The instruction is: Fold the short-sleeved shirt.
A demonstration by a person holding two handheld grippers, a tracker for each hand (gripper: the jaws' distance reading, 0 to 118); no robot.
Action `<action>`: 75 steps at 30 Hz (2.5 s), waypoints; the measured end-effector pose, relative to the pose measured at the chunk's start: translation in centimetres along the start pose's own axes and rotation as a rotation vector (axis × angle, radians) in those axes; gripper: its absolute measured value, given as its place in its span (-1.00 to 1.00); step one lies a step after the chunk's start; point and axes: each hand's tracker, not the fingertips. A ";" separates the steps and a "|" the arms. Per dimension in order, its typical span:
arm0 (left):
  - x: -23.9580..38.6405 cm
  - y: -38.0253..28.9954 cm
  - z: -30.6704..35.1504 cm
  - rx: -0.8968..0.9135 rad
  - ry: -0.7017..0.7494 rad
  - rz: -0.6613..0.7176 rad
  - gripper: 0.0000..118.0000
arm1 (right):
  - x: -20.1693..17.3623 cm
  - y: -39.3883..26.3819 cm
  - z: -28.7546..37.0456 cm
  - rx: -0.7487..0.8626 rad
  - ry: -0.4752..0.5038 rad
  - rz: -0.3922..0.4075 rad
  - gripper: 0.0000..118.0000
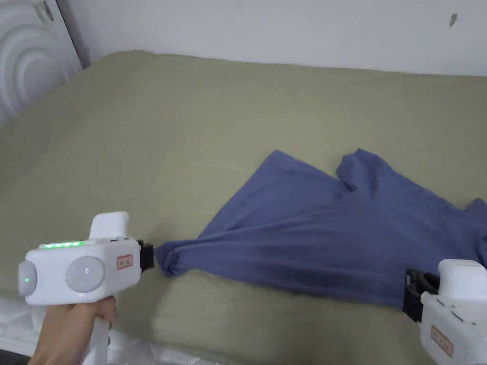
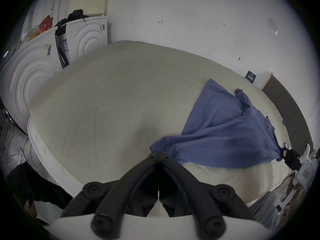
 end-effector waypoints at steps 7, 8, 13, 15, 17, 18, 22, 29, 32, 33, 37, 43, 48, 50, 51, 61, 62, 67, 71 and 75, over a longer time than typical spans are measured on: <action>0.5 3.2 -4.0 -0.104 -0.120 -0.005 0.83 | -1.0 -0.5 -0.2 -0.029 0.038 -0.008 -1.00; 0.4 3.6 -4.7 -0.130 -0.087 -0.026 0.78 | -1.0 -0.6 -0.3 -0.041 0.044 -0.007 -1.00; 0.9 3.1 -7.4 -0.269 -0.062 -0.103 0.51 | -0.7 -1.2 -0.9 -0.067 0.039 -0.003 -1.00; 1.3 2.3 -7.1 -0.255 -0.062 -0.103 -0.19 | -0.3 -1.1 -1.2 -0.074 0.042 -0.007 -1.00; 1.5 2.2 -6.8 -0.239 -0.095 -0.101 -0.75 | 0.0 -0.7 -1.6 -0.075 0.036 -0.007 -1.00; 2.0 2.1 -6.7 -0.241 -0.088 -0.097 -0.84 | 0.3 -0.2 -2.0 -0.077 0.036 -0.010 -1.00; 2.4 1.9 -6.5 -0.211 -0.063 -0.108 -0.87 | 1.7 2.6 -4.1 -0.073 0.041 0.016 -1.00; 2.3 0.9 -5.6 -0.167 -0.077 -0.095 -0.87 | 7.4 11.4 -13.4 -0.132 0.016 0.030 -1.00; 2.2 0.6 -5.7 -0.149 -0.084 -0.076 -0.87 | 10.0 14.8 -18.6 -0.199 0.000 0.067 -1.00; 2.1 0.5 -5.6 -0.144 -0.088 -0.067 -0.87 | 10.8 15.8 -20.1 -0.216 0.008 0.058 -1.00; 2.1 0.4 -5.8 -0.134 -0.095 -0.040 -0.87 | 12.4 17.8 -24.0 -0.262 0.020 0.036 -1.00; 2.1 0.7 -6.5 -0.138 -0.098 -0.033 -0.87 | 13.3 18.0 -28.1 -0.419 0.052 0.089 -0.27; 2.3 0.9 -6.7 -0.142 -0.095 -0.047 -0.87 | 14.4 14.7 -29.1 -0.471 0.000 0.176 0.88; 2.4 0.9 -6.9 -0.146 -0.091 -0.054 -0.87 | 15.3 13.8 -28.5 -0.500 0.013 0.087 0.90; 2.5 0.9 -6.9 -0.148 -0.091 -0.052 -0.87 | 14.5 16.3 -30.0 -0.484 0.006 0.096 0.89; 2.9 2.8 -4.6 -0.132 -0.115 -0.037 -0.87 | 12.0 20.4 -21.5 -0.287 0.029 0.155 -0.98; 3.1 3.2 -3.8 -0.116 -0.124 -0.039 -0.87 | 11.8 20.8 -19.9 -0.255 0.037 0.163 -0.98; 5.4 6.7 0.3 0.001 -0.166 -0.085 -0.87 | 12.2 23.0 -9.3 -0.088 0.014 0.185 -0.98; 8.0 10.1 3.4 0.111 -0.158 -0.114 -0.87 | 13.4 24.6 -1.5 0.035 -0.044 0.152 -0.98; 10.6 14.3 6.7 0.203 -0.127 -0.155 -0.87 | 15.0 26.4 5.8 0.167 -0.115 0.125 -0.98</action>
